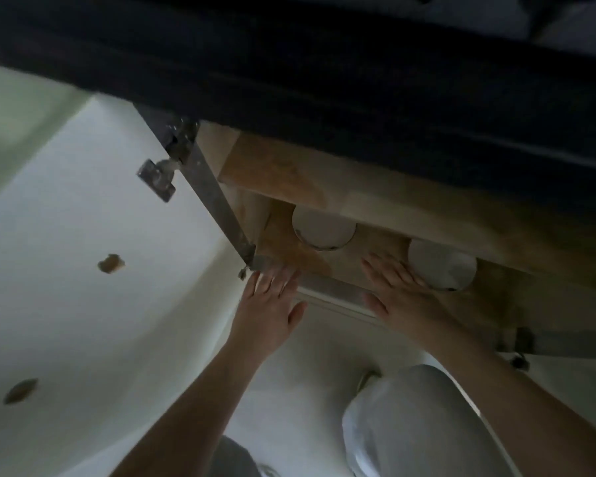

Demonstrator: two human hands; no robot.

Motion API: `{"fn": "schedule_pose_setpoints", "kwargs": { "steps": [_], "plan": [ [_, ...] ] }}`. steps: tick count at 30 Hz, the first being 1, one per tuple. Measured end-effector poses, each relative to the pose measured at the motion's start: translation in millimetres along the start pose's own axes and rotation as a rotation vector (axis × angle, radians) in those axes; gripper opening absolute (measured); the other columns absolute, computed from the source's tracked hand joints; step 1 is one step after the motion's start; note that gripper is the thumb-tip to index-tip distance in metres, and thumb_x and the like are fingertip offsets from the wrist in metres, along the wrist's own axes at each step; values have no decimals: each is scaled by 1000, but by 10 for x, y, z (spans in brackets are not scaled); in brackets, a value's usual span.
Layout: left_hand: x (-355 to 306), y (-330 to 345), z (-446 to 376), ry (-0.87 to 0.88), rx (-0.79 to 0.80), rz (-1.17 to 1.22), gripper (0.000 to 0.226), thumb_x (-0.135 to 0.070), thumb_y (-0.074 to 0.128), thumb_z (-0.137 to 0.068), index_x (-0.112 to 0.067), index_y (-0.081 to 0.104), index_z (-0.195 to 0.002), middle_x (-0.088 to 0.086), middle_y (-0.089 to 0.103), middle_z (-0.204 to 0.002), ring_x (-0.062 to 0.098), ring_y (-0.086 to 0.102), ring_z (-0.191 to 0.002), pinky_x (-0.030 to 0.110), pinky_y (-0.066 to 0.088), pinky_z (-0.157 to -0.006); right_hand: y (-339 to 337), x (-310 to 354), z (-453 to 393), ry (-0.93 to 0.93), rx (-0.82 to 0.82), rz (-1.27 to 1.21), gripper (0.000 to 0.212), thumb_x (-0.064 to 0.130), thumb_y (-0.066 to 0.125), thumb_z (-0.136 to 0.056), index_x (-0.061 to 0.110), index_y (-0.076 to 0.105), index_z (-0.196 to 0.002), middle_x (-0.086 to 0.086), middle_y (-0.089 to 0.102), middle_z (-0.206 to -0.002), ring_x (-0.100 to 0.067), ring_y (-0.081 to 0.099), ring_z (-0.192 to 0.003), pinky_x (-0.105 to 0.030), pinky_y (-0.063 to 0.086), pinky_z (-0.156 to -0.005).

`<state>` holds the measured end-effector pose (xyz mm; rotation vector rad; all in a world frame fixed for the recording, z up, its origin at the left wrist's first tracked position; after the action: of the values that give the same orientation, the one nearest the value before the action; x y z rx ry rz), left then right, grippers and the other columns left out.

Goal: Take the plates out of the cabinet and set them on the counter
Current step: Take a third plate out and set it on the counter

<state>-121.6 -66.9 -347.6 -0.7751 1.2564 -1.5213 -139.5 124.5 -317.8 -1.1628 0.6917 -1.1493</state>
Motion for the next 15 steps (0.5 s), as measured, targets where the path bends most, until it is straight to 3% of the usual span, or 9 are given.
{"fn": "schedule_pose_setpoints", "kwargs": {
  "steps": [2,4,10,15],
  "plan": [
    [52,277,-193,-1,28,-46,66,-55,13,-100,-20,26,-155,4,31,-160,27,27,-146,47,15,-120,263,-117,-237,-6,22,-39,59,46,22,-102,27,6,-155,13,0,-162,-15,10,-148,-29,0,-116],
    [96,545,-400,13,38,-83,65,-55,13,-101,-21,17,-156,3,23,-162,26,21,-147,45,10,-120,488,-189,-457,-55,35,-79,61,46,22,-102,30,-5,-154,20,-16,-155,-11,-3,-147,-22,-13,-110],
    [101,1201,-958,71,-23,-73,61,-50,21,-103,-25,8,-157,-1,9,-165,24,10,-150,41,10,-118,1108,-597,-1045,-61,52,20,62,47,19,-102,29,-10,-153,12,-14,-161,-11,-7,-148,-30,-5,-116],
    [151,1509,-1393,102,-102,-137,63,-51,17,-102,-22,10,-157,1,5,-166,24,7,-150,42,6,-118,1683,-703,-1386,-84,22,22,62,44,24,-103,28,-9,-153,11,-12,-162,-11,-7,-148,-26,-9,-112]
  ]
}}
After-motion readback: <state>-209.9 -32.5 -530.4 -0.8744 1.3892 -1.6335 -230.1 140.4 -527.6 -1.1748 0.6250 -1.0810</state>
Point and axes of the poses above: each hand's wrist, its own z-axis away from the middle knuckle, its own y-axis out of the palm, x = y × z, the point moved 9 cm from there along -z, towards the middle knuckle
